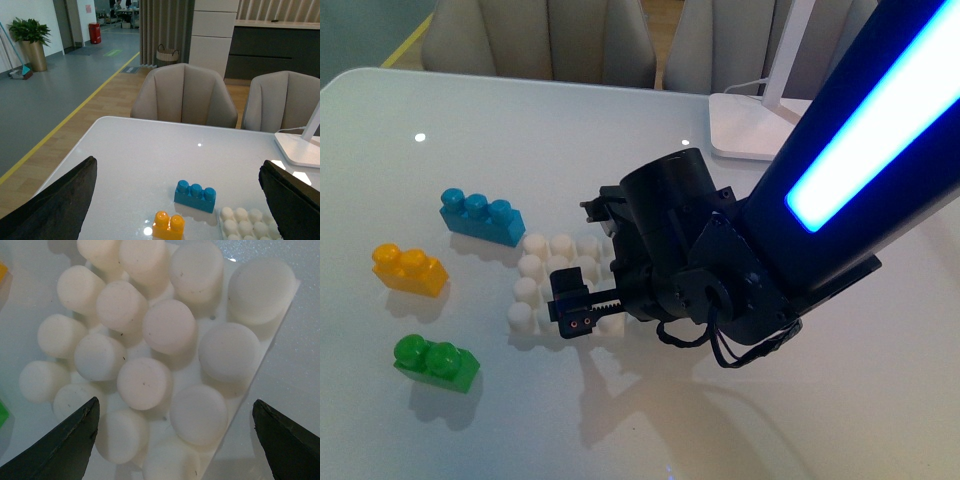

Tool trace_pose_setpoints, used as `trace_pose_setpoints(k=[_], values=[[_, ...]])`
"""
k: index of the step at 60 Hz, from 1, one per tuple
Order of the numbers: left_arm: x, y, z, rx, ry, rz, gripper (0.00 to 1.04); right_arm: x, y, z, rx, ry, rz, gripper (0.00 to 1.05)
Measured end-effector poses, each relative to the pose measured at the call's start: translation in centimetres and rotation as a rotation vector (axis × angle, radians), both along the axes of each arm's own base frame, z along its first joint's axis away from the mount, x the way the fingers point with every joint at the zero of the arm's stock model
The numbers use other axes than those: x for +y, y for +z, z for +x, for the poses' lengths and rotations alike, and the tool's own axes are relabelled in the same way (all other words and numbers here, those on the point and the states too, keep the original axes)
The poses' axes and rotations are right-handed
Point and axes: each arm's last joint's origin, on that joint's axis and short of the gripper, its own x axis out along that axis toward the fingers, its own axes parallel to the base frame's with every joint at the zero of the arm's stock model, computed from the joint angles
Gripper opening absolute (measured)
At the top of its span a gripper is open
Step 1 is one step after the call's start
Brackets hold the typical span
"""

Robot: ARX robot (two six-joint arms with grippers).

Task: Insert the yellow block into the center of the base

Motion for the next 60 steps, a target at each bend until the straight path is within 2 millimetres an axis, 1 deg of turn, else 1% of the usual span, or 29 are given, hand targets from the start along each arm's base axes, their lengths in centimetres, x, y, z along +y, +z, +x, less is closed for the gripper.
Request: trace_pose_setpoints(k=[23, 26, 35, 39, 45, 50, 54, 60], values=[[0.0, 0.0, 0.0, 0.000, 0.000, 0.000, 0.97, -1.5, 0.8, -0.1, 0.009, -0.063, 0.036, 0.91], [0.0, 0.0, 0.0, 0.000, 0.000, 0.000, 0.97, -2.0, 1.0, -0.2, 0.013, -0.084, 0.048, 0.91], [0.0, 0.0, 0.0, 0.000, 0.000, 0.000, 0.97, -4.6, 2.4, -0.5, 0.009, -0.182, 0.095, 0.92], [0.0, 0.0, 0.0, 0.000, 0.000, 0.000, 0.97, -5.8, 3.9, -0.4, -0.024, -0.220, 0.124, 0.92], [0.0, 0.0, 0.0, 0.000, 0.000, 0.000, 0.97, -7.6, 7.2, 0.1, -0.111, -0.280, 0.183, 0.92], [0.0, 0.0, 0.0, 0.000, 0.000, 0.000, 0.97, -8.7, 9.8, 0.1, -0.181, -0.318, 0.208, 0.95], [0.0, 0.0, 0.0, 0.000, 0.000, 0.000, 0.97, -9.6, 12.1, -0.4, -0.242, -0.354, 0.217, 0.96], [0.0, 0.0, 0.0, 0.000, 0.000, 0.000, 0.97, -10.8, 15.7, -1.6, -0.342, -0.404, 0.211, 0.96]])
